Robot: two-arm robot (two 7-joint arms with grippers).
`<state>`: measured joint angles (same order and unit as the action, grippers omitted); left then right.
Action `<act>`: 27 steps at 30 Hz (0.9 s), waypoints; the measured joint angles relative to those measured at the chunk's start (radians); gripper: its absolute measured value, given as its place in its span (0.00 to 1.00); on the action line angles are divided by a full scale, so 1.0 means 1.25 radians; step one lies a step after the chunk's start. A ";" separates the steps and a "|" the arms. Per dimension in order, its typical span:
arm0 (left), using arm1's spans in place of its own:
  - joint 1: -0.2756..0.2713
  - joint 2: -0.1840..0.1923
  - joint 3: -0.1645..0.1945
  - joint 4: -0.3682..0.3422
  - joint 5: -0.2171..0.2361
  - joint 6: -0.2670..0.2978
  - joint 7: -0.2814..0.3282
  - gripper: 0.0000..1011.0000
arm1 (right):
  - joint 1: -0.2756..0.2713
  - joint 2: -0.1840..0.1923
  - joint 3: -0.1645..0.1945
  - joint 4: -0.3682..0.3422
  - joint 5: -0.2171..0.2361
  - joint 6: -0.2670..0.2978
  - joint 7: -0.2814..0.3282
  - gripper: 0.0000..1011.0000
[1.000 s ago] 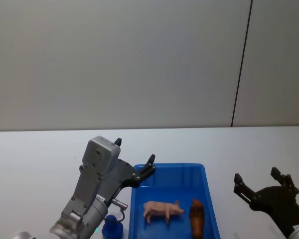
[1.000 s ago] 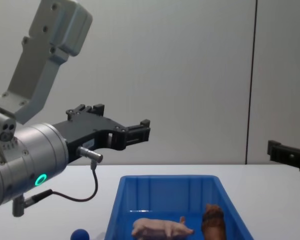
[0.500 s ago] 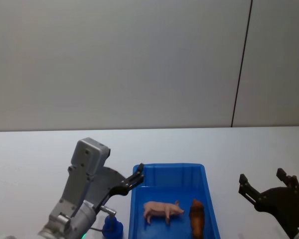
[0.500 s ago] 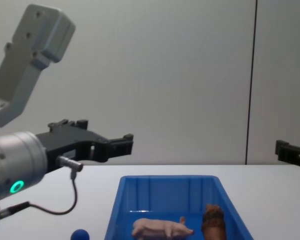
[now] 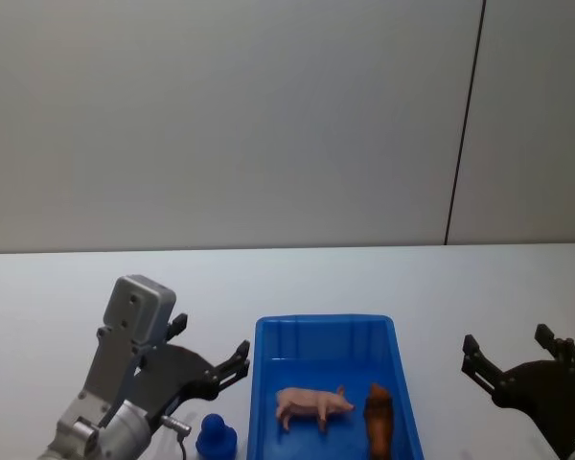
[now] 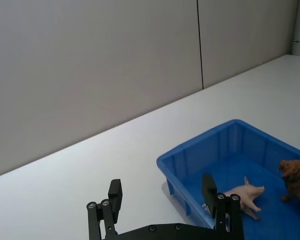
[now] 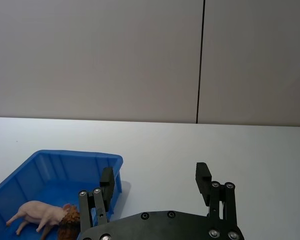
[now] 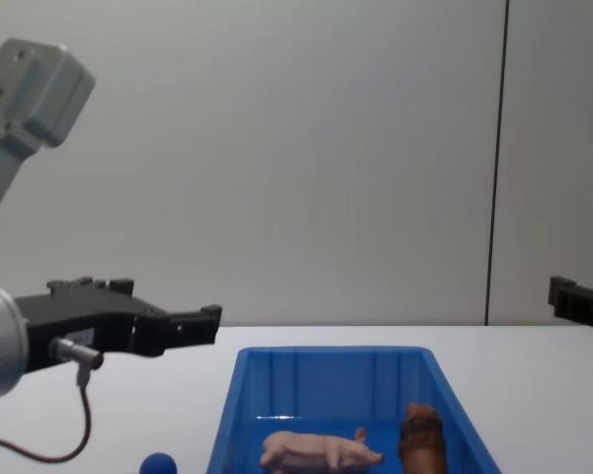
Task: Pick up the two dolls from the table and place them into the box.
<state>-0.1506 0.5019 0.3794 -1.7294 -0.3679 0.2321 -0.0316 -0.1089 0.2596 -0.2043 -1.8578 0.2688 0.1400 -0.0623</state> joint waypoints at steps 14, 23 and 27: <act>0.011 0.024 -0.013 0.016 -0.023 0.043 -0.060 0.99 | -0.001 0.001 0.000 -0.001 0.000 0.000 -0.002 0.99; 0.010 0.027 -0.013 0.037 -0.015 0.066 -0.086 0.99 | -0.001 0.001 0.000 -0.001 0.000 0.000 -0.002 0.99; 0.010 0.027 -0.013 0.049 -0.009 0.075 -0.095 0.99 | -0.001 0.001 0.000 -0.001 0.000 0.000 -0.002 0.99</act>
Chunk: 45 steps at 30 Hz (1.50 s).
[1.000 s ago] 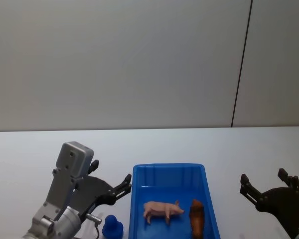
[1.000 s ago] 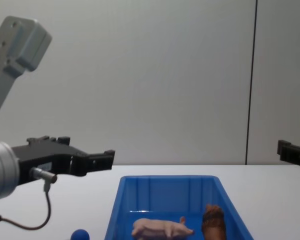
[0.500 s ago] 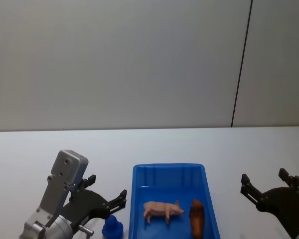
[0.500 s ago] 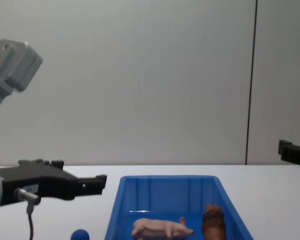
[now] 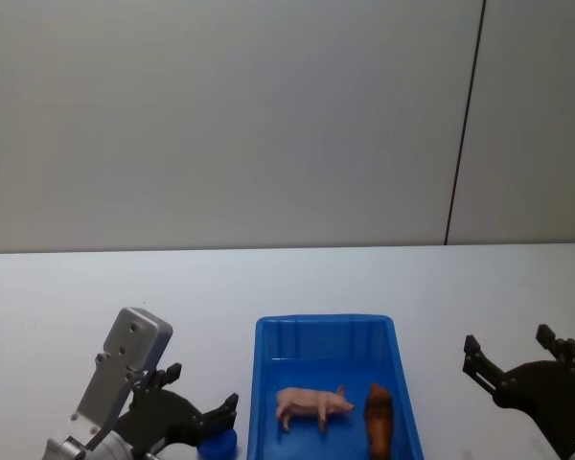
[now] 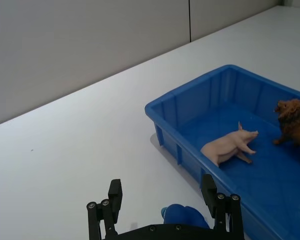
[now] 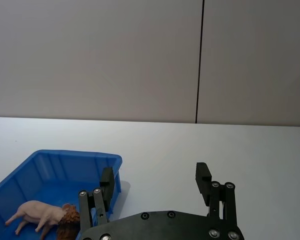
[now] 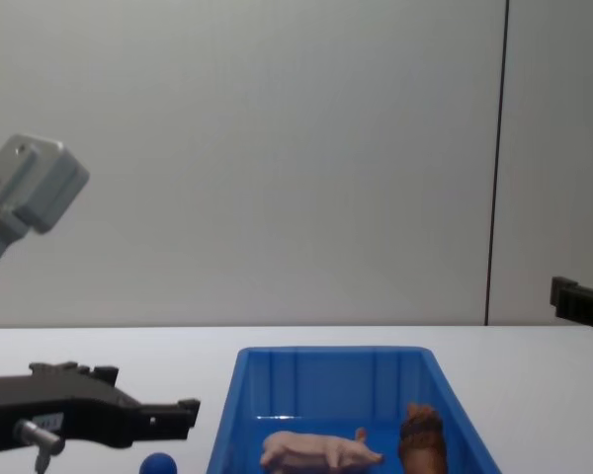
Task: Pick up the two dolls from the table and place them into the box.
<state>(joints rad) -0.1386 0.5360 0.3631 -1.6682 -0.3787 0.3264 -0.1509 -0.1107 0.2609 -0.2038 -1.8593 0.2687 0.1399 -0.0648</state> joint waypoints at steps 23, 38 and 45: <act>-0.010 -0.010 0.005 0.056 0.011 0.007 -0.068 0.99 | 0.000 0.000 0.000 0.000 0.000 0.000 0.000 0.99; -0.018 -0.020 0.010 0.083 0.025 0.007 -0.093 0.78 | 0.000 0.000 0.000 0.000 0.000 0.000 0.000 0.99; -0.023 -0.025 0.011 0.092 0.030 0.007 -0.101 0.58 | 0.000 0.000 0.000 0.000 0.000 0.000 0.000 0.99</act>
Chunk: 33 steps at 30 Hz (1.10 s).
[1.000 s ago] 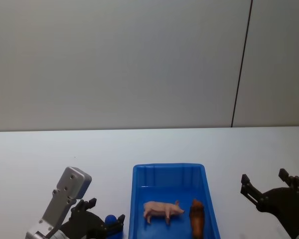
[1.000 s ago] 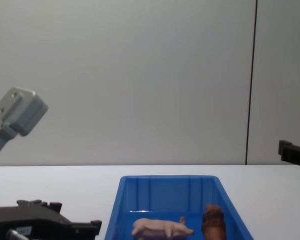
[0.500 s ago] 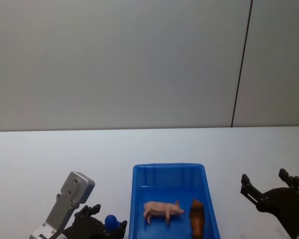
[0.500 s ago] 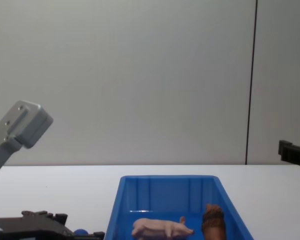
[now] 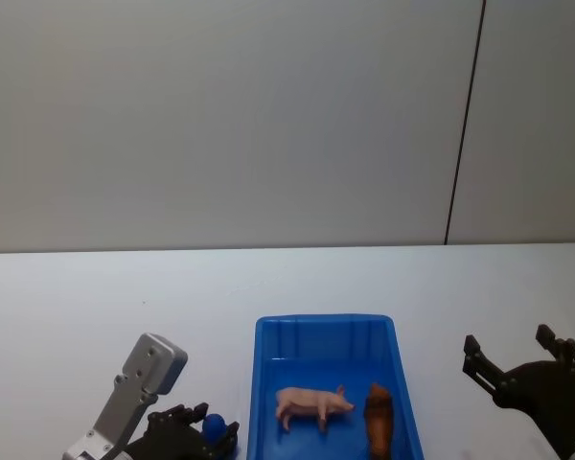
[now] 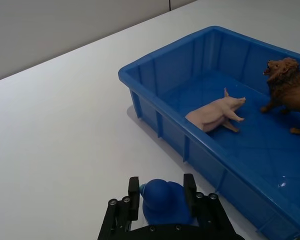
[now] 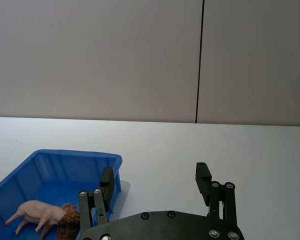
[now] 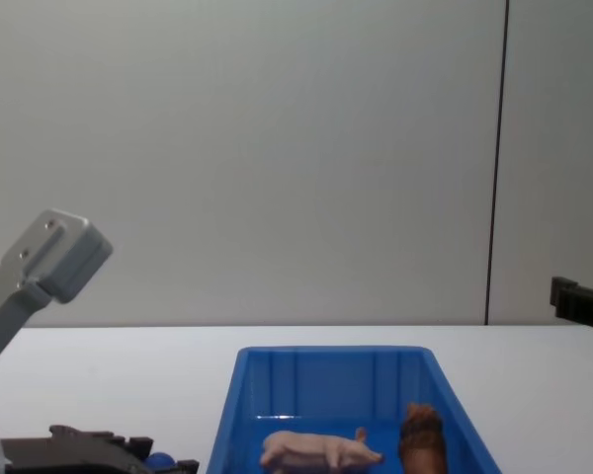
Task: Pick up the two dolls from the table and place them into the box.
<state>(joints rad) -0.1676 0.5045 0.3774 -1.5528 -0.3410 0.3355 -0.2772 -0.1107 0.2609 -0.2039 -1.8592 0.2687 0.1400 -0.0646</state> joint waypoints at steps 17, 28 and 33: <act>-0.013 -0.012 0.003 0.017 0.011 -0.016 -0.021 0.25 | 0.000 0.000 0.000 0.000 0.000 0.000 0.000 0.99; -0.011 0.002 -0.014 -0.028 0.005 -0.055 -0.006 0.19 | 0.000 0.000 0.000 0.000 0.000 0.000 0.000 0.99; -0.011 0.012 -0.025 -0.057 0.004 -0.073 0.003 0.16 | 0.000 0.000 0.000 0.000 0.000 0.000 0.000 0.99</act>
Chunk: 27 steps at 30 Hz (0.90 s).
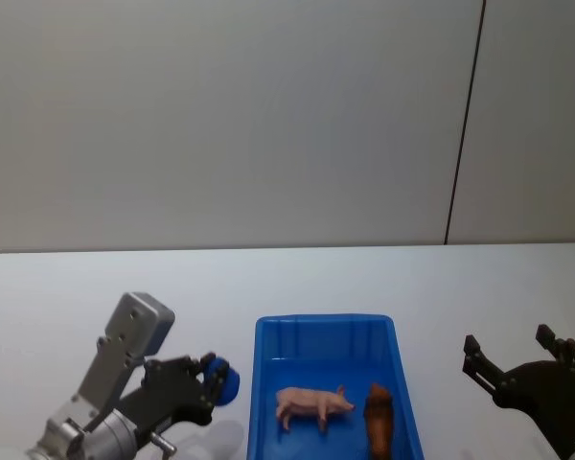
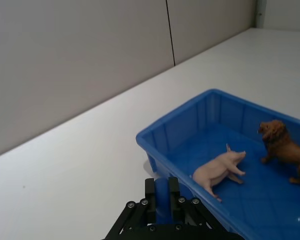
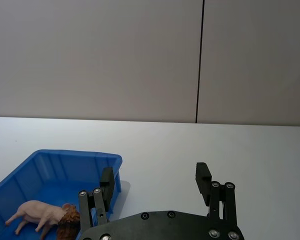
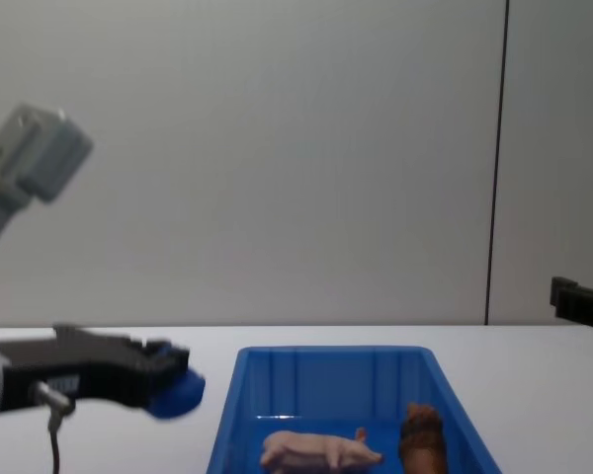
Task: Pick up the two dolls from the table and place them into the box.
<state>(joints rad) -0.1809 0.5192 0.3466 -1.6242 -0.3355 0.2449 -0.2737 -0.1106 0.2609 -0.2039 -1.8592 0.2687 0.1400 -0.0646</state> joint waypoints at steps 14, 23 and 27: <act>-0.015 0.007 -0.015 -0.049 -0.022 -0.056 -0.057 0.10 | 0.000 0.000 0.000 0.000 0.000 0.000 0.000 0.99; -0.029 -0.011 -0.007 -0.048 -0.050 -0.084 -0.130 0.38 | 0.000 0.000 0.000 0.000 0.000 0.000 0.000 0.99; -0.033 -0.020 0.000 -0.043 -0.063 -0.092 -0.154 0.52 | 0.000 0.000 0.000 0.000 0.000 0.000 0.000 0.99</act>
<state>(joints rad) -0.2223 0.4940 0.3462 -1.6774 -0.4146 0.1293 -0.4661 -0.1107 0.2609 -0.2038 -1.8592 0.2688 0.1399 -0.0646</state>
